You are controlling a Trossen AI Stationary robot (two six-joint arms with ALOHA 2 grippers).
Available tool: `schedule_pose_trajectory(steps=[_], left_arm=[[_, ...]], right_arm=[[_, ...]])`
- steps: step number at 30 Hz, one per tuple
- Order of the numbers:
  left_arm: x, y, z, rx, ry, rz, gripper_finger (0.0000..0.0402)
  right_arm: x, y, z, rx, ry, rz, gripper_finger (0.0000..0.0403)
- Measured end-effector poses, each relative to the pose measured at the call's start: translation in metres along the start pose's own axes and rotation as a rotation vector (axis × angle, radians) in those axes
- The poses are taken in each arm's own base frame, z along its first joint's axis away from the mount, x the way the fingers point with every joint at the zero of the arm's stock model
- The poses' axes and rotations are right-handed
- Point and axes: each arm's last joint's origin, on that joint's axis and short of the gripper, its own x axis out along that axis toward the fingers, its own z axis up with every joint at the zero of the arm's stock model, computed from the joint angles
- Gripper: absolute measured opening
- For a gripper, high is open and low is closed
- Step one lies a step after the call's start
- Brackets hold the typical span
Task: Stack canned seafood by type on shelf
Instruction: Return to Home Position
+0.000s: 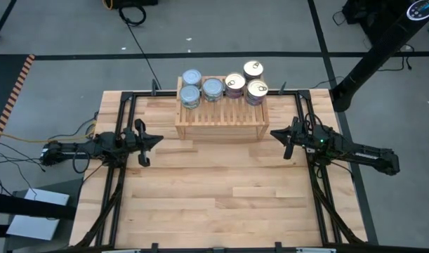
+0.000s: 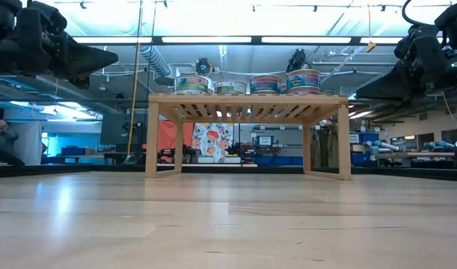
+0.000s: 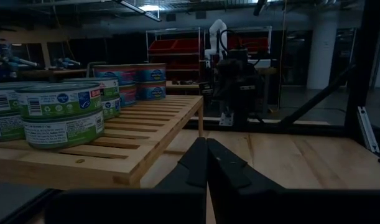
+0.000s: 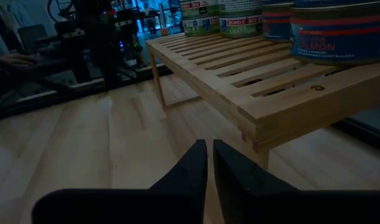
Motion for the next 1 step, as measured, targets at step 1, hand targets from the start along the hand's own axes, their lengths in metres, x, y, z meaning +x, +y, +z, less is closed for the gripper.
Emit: schedule_pose_trajectory(steps=[1], left_arm=[[0.0,0.0,0.0,0.0,0.0,0.0,0.0008]], right_arm=[[0.0,0.0,0.0,0.0,0.0,0.0,0.0039]])
